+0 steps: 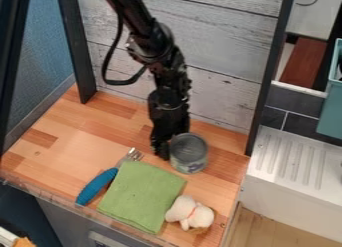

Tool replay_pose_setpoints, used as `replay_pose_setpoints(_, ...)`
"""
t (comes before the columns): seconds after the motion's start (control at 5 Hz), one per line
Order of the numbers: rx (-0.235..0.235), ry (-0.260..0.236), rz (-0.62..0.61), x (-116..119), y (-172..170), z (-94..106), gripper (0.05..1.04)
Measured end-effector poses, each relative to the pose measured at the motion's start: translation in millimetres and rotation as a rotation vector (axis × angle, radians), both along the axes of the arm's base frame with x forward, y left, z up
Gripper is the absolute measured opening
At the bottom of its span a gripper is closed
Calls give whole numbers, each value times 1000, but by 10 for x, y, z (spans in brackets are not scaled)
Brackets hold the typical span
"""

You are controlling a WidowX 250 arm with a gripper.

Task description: The robot arm moved the can from the top left to the top right of the table.

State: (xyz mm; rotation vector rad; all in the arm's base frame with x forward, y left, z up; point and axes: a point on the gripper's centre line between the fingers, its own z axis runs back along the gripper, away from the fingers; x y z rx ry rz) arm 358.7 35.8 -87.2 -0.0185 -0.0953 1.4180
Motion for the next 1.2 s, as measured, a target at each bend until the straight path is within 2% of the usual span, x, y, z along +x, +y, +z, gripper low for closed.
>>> replay_pose_setpoints(0.4, -23, -9, -111, -62, -447, 49, 999)
replay_pose_setpoints(0.6, -23, -27, -124, -54, -491, 115, 999)
replay_pose_setpoints(0.8, -19, -24, -129, -65, -486, 110, 999)
replay_pose_setpoints(1.0, -16, -33, -105, -42, -369, 199, 999)
replay_pose_setpoints(1.2, 19, -100, -88, 35, -270, 490, 999)
